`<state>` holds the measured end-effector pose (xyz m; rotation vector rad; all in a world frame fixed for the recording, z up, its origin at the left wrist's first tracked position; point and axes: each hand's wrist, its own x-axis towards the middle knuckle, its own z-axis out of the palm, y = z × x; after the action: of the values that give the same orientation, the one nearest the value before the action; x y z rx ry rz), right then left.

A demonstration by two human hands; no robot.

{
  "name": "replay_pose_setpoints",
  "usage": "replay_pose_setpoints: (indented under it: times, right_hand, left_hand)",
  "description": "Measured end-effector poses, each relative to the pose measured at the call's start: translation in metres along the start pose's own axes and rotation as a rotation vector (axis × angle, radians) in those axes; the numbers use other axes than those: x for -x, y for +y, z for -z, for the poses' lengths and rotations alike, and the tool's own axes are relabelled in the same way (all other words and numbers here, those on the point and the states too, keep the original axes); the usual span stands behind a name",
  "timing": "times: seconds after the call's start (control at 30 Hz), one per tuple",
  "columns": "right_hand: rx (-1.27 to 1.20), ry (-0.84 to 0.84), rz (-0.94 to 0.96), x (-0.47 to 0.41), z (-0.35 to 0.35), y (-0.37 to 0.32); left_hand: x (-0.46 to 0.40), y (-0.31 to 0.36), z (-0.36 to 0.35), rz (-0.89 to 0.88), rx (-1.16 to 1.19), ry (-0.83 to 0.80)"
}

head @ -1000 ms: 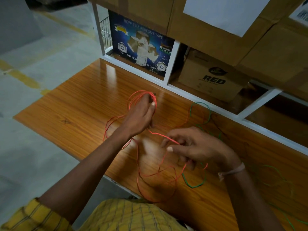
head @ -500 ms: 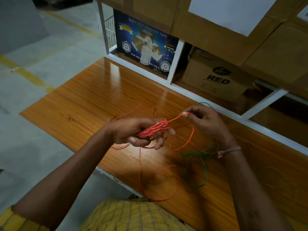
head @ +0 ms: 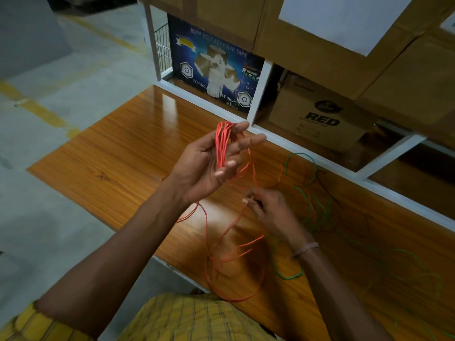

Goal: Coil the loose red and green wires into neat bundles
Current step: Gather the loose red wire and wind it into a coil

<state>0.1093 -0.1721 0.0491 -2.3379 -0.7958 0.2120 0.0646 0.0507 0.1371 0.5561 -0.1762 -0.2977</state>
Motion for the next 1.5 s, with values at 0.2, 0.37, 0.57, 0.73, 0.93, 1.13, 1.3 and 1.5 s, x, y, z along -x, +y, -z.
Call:
replay_pose_setpoints:
  times: [0.2,0.37,0.57,0.73,0.93,1.13,1.3,1.5]
  right_hand:
    - [0.180,-0.288,0.078,0.015,-0.002,-0.041]
    - [-0.409,-0.448,-0.162,0.022,0.032,-0.058]
    - [-0.890,-0.521,-0.327,0.022,0.086,-0.052]
    - [-0.881,-0.596,-0.267,0.011,0.118,-0.037]
    - [-0.776,-0.336,-0.195,-0.011,0.120,-0.019]
    - [-0.876,-0.071,-0.275,-0.025,0.077,-0.007]
    - [-0.884,-0.097,-0.373,-0.023,0.034,-0.012]
    - [-0.875,-0.329,-0.429,-0.005,0.004,-0.027]
  left_hand:
    - [-0.023,-0.014,-0.001,-0.133,-0.185,0.339]
    - [-0.020,-0.021,0.010,-0.193,-1.064,0.467]
    - [-0.005,-0.010,0.031,-0.079,-1.688,0.332]
    - [0.006,-0.009,0.024,0.219,-1.524,0.181]
    - [0.015,-0.009,0.012,0.503,-0.931,-0.049]
    - [0.018,-0.012,0.011,0.477,-0.494,-0.304]
    - [0.012,-0.017,0.008,0.282,-0.205,-0.323]
    - [-0.005,-0.010,-0.005,0.000,-0.021,0.003]
